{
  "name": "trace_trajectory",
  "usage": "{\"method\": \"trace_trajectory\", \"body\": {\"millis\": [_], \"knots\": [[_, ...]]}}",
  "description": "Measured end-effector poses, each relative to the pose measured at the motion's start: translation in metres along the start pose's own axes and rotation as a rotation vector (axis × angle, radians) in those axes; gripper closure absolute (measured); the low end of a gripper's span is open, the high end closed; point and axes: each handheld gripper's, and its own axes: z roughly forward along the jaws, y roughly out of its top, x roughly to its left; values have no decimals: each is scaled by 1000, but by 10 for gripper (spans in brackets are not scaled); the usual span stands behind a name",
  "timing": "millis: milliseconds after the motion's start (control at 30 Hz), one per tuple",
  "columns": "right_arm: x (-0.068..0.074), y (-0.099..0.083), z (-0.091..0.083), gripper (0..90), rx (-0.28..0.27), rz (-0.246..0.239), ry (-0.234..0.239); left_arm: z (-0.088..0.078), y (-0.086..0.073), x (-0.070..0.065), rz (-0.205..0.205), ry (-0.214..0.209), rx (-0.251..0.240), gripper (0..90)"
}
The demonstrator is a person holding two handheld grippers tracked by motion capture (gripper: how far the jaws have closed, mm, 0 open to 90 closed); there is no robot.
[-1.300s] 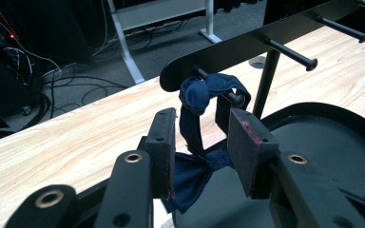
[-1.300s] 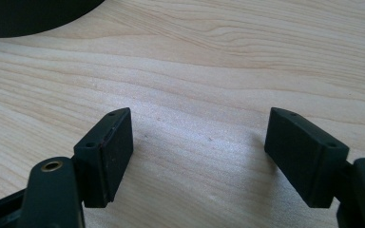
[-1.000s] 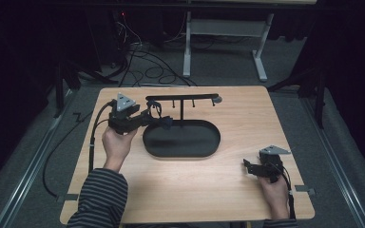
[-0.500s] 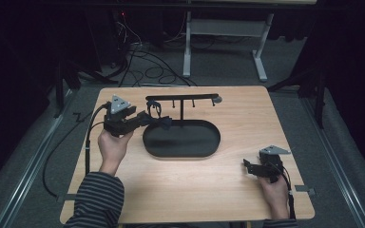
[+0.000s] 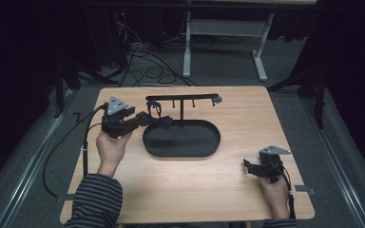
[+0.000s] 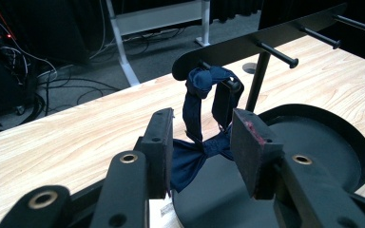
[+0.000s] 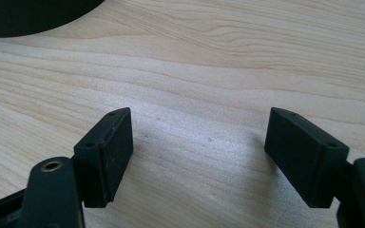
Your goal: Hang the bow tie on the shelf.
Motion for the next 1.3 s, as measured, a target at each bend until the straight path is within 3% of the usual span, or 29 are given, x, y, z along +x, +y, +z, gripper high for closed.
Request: {"method": "trace_trajectory", "body": {"millis": [567,1300], "knots": [[0,0,0,258,-2,1,0,-15,-7,5,-9,18,-5,595],[0,0,0,258,0,0,-1,-27,-27,12,-49,28,-2,596]]}}
